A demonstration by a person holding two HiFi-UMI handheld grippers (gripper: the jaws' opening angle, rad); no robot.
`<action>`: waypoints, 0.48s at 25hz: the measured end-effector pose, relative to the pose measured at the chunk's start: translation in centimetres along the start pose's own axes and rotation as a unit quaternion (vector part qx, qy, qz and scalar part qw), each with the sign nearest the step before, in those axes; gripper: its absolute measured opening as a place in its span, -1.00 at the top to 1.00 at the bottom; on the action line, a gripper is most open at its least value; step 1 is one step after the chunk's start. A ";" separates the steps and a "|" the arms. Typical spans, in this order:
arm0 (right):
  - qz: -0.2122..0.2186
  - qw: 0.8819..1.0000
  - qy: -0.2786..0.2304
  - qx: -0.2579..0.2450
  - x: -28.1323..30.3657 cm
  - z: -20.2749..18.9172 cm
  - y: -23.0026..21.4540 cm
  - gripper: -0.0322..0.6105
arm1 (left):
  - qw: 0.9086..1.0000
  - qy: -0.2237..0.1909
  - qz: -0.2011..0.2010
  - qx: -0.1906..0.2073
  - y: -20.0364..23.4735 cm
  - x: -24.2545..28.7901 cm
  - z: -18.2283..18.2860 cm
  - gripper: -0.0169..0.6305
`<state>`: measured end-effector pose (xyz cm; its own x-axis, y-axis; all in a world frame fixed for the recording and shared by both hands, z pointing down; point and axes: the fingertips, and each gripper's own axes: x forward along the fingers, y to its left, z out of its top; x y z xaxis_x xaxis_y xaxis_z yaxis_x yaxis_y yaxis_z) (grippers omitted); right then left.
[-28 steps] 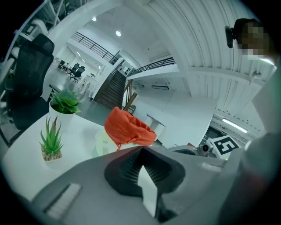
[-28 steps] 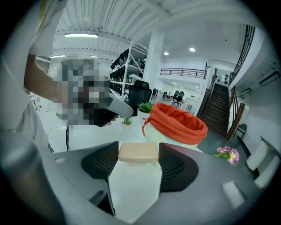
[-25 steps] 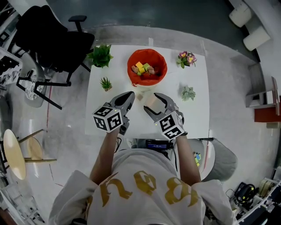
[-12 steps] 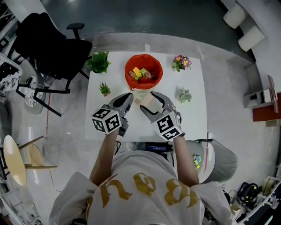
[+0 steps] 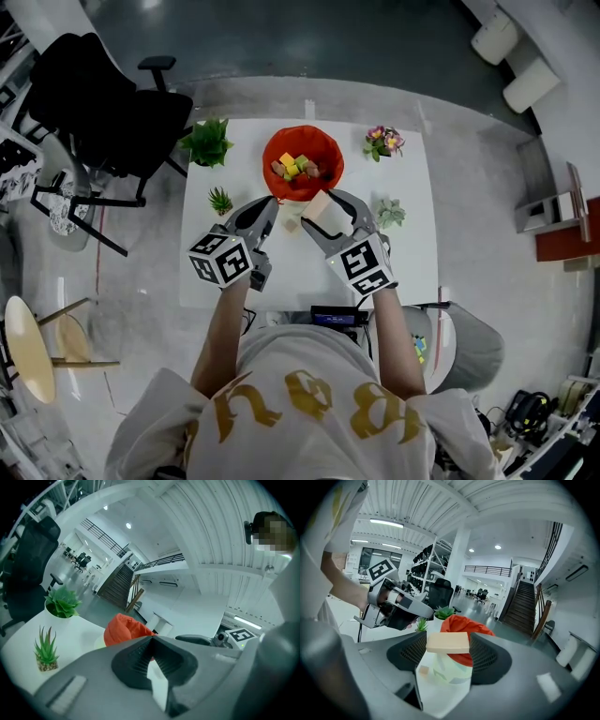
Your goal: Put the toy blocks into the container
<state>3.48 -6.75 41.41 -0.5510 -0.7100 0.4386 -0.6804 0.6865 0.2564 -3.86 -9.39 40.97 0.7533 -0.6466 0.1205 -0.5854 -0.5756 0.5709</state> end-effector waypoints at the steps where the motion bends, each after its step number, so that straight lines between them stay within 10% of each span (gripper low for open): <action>1: -0.002 1.000 0.000 0.002 0.1 0.0 -0.3 -0.07 | 1.000 -0.002 -0.001 -0.001 0.0 0.2 0.3 0.95; 12: 0.002 0.998 -0.025 0.063 1.6 1.4 -2.5 -0.07 | 1.000 -0.020 -0.004 -0.014 1.0 1.7 1.8 0.95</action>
<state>3.65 -9.78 40.30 -0.5755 -0.7156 0.3958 -0.7311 0.6671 0.1431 -3.71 -12.01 40.28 0.7452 -0.6615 0.0841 -0.5701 -0.5665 0.5951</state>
